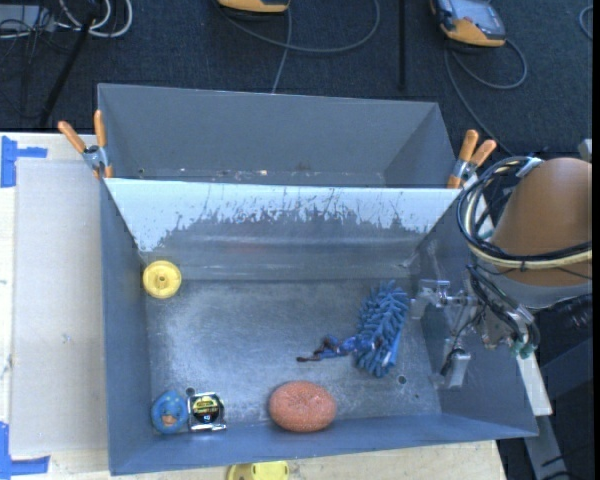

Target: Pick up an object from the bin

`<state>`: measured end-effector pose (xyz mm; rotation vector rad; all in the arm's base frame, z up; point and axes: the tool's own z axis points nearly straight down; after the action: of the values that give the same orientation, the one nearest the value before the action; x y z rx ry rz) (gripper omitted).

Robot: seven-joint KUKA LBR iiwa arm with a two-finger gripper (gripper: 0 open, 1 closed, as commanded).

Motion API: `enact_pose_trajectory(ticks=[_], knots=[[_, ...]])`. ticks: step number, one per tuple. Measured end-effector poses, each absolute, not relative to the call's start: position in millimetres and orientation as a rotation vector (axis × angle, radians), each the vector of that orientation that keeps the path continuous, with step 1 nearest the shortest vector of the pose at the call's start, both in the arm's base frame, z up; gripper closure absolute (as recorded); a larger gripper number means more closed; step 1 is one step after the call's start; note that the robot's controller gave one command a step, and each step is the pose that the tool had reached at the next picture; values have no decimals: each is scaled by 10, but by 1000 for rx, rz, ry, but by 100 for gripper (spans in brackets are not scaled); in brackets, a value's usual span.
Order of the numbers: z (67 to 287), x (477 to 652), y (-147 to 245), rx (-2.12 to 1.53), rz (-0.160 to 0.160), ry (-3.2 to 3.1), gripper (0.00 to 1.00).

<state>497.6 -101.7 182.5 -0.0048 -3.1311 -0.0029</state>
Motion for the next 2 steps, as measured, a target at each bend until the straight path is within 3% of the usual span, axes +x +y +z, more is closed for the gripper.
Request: enact_pose_trajectory(ticks=[1,2], knots=[[1868,4994,-1013,1,-1,-3140,0],[1345,5471,-652,-30,2,-3151,0]])
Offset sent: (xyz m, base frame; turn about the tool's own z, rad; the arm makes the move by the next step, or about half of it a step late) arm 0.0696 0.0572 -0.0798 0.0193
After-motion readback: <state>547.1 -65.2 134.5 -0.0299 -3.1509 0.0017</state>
